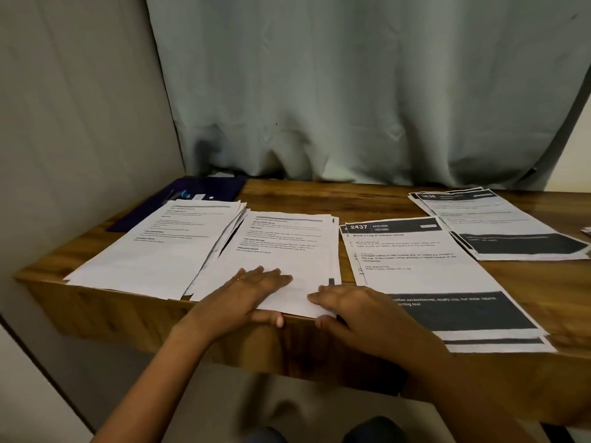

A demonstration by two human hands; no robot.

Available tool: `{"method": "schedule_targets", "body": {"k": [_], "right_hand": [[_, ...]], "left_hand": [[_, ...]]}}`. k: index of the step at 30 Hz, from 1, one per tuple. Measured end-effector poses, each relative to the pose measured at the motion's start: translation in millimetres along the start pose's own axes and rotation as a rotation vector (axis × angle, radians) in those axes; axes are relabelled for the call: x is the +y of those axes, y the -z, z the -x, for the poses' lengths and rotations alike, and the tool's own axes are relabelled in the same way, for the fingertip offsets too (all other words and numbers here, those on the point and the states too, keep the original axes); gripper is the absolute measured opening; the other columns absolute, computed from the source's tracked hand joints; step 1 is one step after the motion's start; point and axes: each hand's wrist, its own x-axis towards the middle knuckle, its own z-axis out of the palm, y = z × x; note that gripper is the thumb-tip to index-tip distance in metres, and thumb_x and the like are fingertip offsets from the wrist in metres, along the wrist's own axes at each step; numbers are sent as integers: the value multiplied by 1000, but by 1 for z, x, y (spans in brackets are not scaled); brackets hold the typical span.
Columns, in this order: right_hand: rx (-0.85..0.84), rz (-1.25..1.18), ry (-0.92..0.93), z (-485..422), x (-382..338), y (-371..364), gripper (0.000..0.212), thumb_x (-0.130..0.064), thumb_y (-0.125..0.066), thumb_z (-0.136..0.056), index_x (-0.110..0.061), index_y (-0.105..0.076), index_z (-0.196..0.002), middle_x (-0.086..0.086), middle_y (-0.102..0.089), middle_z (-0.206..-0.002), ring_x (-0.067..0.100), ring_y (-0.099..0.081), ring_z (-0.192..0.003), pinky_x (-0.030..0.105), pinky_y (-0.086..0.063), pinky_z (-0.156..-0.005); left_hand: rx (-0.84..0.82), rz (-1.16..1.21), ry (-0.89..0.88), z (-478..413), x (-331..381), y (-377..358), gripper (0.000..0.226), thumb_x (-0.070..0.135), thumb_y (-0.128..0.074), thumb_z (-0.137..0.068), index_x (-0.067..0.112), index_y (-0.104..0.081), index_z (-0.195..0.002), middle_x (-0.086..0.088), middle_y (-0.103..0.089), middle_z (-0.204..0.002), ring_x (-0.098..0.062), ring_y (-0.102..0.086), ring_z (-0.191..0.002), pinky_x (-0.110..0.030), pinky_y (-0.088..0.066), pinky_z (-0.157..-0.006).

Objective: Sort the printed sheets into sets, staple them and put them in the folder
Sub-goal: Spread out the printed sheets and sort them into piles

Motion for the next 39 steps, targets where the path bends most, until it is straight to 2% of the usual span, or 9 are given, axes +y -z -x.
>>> {"method": "schedule_targets", "body": {"k": [6, 10, 16, 19, 21, 24, 29, 34, 39], "right_hand": [[10, -5, -45, -7, -2, -7, 52, -50, -37, -98, -32, -33, -147, -10, -32, -153, 10, -30, -141, 27, -25, -112], [60, -215, -140, 6, 11, 6, 53, -53, -44, -94, -35, -37, -143, -15, -33, -151, 7, -32, -138, 26, -28, -109], [625, -367, -731, 47, 81, 22, 36, -37, -59, -91, -18, -62, -122, 6, -61, -126, 19, -55, -107, 28, -43, -86], [542, -195, -1060, 69, 121, 19, 47, -47, -57, -89, -7, -62, -114, 19, -62, -118, 36, -53, -111, 46, -47, -93], [399, -197, -1182, 79, 132, 22, 48, -55, -53, -87, -8, -61, -85, 20, -65, -103, 36, -56, -102, 50, -46, -93], [299, -203, -1172, 86, 128, 24, 46, -56, -54, -88, -16, -50, -65, 17, -65, -102, 35, -53, -105, 48, -42, -96], [315, -170, -1139, 84, 117, 18, 43, -49, -61, -86, -12, -63, -107, 17, -51, -127, 35, -41, -122, 45, -36, -98], [460, -206, -1120, 85, 110, 10, 47, -39, -68, -85, -10, -58, -121, 17, -48, -135, 36, -40, -126, 47, -34, -104], [650, -285, -1087, 86, 113, 4, 33, -23, -70, -84, -15, -60, -115, 10, -63, -112, 29, -59, -101, 45, -53, -84]], "left_hand": [[50, 53, -9, -6, -13, -3, 92, 96, -8, -62, 52, -14, -143, 13, -14, -158, -13, -8, -147, -29, -3, -116], [75, 36, 10, -5, -5, -1, 89, 93, -12, -67, 50, -18, -145, 14, -13, -158, -11, -9, -147, -28, 1, -113], [203, 209, 48, -20, 42, 8, 73, 85, -27, -73, 55, -24, -140, 22, -16, -155, -9, -9, -143, -47, -23, -114], [239, 281, 28, -40, 65, 9, 71, 80, -30, -80, 48, -26, -144, 14, -26, -155, -23, -22, -144, -51, -30, -111], [225, 246, 5, -56, 83, 9, 70, 71, -33, -85, 41, -24, -147, 11, -26, -156, -20, -25, -143, -48, -22, -114], [176, 147, -51, -80, 102, 2, 78, 71, -25, -84, 31, -18, -151, 5, -23, -158, -19, -20, -146, -46, -1, -119], [88, 106, 10, -103, 118, -17, 88, 79, -13, -79, 30, -12, -152, 4, -11, -161, -22, -7, -148, -50, 12, -117], [67, 98, 9, -105, 122, -31, 88, 77, -16, -78, 30, -7, -153, 4, -8, -161, -22, -3, -149, -49, 13, -117], [72, 70, -30, -105, 125, -36, 87, 77, -21, -80, 30, -6, -153, 0, -8, -161, -24, -1, -149, -45, 11, -118]]}}
